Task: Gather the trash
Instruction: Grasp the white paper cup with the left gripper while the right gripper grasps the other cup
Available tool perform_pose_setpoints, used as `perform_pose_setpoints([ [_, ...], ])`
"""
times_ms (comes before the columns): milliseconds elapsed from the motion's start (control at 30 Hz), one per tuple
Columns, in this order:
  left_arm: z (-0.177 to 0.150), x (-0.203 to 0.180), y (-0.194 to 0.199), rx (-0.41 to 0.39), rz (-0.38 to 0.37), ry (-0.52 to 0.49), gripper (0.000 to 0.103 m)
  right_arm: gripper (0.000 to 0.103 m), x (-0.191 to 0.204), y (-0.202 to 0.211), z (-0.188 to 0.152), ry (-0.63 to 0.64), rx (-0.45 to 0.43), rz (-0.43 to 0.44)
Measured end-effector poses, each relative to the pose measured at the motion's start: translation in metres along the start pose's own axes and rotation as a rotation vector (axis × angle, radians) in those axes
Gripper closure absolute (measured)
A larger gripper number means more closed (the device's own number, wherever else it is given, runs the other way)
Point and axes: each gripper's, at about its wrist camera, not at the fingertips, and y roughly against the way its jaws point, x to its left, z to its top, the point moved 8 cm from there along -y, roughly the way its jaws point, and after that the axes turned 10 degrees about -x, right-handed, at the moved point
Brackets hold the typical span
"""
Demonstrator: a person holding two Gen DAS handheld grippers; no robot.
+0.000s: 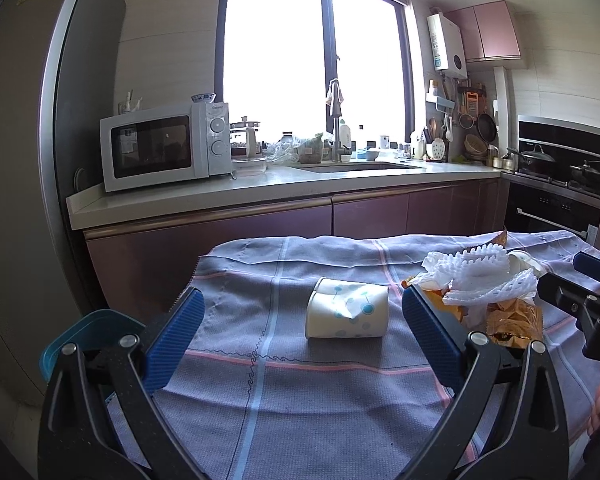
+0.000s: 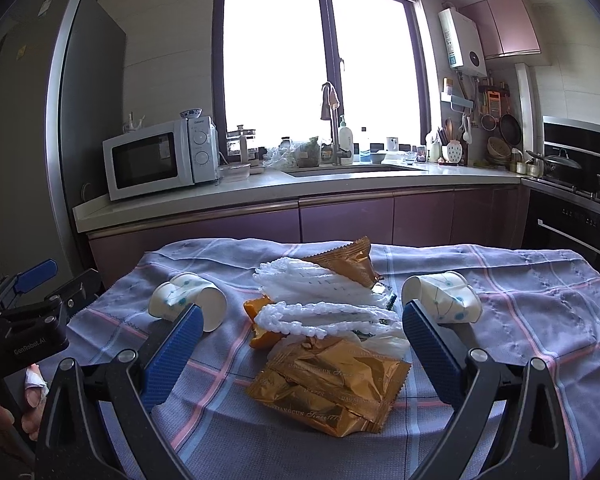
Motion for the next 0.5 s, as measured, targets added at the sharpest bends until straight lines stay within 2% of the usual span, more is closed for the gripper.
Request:
perform_pose_setpoints([
  [300,-0.014,-0.005,-0.044,0.112,-0.059,-0.017,0.006,0.008,-0.002,-0.013,-0.006,0.007,0.044,0.047],
  [500,-0.025,-0.012,-0.077,0.184,-0.117,-0.032,0.010,0.025,0.009,-0.026,-0.014,0.049,0.092,0.099],
])
